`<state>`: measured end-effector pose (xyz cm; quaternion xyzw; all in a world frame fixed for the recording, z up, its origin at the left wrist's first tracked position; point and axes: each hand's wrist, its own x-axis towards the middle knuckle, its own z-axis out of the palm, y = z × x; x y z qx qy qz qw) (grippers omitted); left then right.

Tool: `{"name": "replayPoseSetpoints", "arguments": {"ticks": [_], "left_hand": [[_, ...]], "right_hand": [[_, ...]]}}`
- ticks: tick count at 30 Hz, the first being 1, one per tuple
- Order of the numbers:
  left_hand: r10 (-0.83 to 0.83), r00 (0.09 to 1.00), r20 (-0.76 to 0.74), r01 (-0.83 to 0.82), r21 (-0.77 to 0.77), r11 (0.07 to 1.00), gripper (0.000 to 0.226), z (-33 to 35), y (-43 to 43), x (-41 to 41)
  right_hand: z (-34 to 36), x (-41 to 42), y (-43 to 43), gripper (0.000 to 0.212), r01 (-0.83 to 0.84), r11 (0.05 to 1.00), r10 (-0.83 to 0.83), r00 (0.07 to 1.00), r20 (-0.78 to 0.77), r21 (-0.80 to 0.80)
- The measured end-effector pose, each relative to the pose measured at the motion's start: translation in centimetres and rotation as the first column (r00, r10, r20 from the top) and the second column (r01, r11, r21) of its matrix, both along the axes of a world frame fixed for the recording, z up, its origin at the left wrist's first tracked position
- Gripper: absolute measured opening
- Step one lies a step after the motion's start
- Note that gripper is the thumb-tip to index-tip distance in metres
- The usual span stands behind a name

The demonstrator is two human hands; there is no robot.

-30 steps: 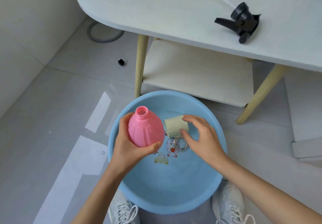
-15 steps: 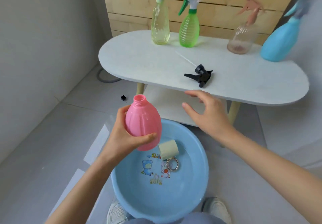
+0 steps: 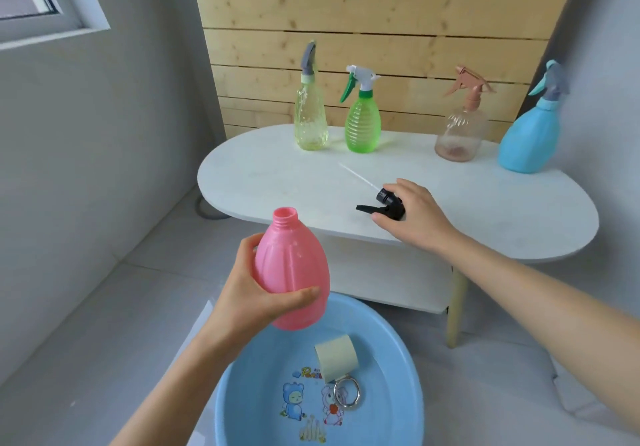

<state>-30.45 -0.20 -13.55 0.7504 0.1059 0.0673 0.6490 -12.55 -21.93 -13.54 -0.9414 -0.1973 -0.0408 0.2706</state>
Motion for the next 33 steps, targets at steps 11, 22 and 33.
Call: {"name": "replayPoseSetpoints", "arguments": {"ticks": [11,22,33], "left_hand": [[0.022,1.000,0.004,-0.022,-0.019,1.000,0.092,-0.4,-1.0,3.8],[0.007,1.000,-0.004,-0.007,-0.015,1.000,0.096,0.0,-2.5,4.4],[0.015,0.999,0.035,-0.014,-0.033,0.999,0.095,3.7,-2.8,1.4]], "right_hand": [[-2.5,2.9,-0.2,0.048,-0.055,0.989,0.058,0.998,0.016,-0.138],[-2.1,1.9,-1.5,0.048,-0.048,0.973,0.061,0.997,0.048,-0.227],[4.2,-3.3,-2.7,0.016,-0.040,0.998,0.044,0.997,-0.064,0.056]]}}
